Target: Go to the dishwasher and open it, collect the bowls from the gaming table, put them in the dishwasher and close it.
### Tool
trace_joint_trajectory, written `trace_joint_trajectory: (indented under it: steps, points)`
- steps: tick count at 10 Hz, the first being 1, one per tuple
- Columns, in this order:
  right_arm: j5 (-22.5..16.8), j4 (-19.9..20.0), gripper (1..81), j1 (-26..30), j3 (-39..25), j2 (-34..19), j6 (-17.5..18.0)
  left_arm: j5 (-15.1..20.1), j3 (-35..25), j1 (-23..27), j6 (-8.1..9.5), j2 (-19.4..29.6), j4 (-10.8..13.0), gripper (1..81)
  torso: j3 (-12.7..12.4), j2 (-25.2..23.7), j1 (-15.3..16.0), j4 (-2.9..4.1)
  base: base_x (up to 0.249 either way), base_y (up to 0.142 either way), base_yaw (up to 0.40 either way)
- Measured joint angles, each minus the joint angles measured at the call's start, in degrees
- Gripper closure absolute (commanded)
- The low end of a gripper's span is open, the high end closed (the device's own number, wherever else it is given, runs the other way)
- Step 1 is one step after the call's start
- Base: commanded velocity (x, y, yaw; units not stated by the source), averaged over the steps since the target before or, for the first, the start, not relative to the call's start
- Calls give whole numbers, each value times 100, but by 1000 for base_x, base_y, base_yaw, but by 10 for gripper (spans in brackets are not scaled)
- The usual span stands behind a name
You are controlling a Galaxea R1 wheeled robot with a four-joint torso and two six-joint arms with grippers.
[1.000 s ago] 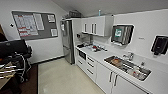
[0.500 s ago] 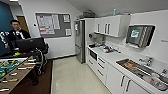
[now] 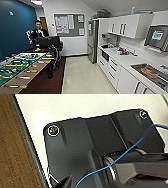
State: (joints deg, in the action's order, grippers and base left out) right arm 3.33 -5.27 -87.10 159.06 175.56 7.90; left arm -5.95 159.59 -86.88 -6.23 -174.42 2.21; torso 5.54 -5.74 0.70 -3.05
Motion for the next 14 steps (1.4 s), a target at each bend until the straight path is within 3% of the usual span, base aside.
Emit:
trace_joint_trajectory:
  steps: [14]
  points:
    - [6, 0, 10, -18, 11, 33, 0, 6, 37, 12, 0, -50, 0, 10, -2, 0, 0, 0, 0, 0, 370]
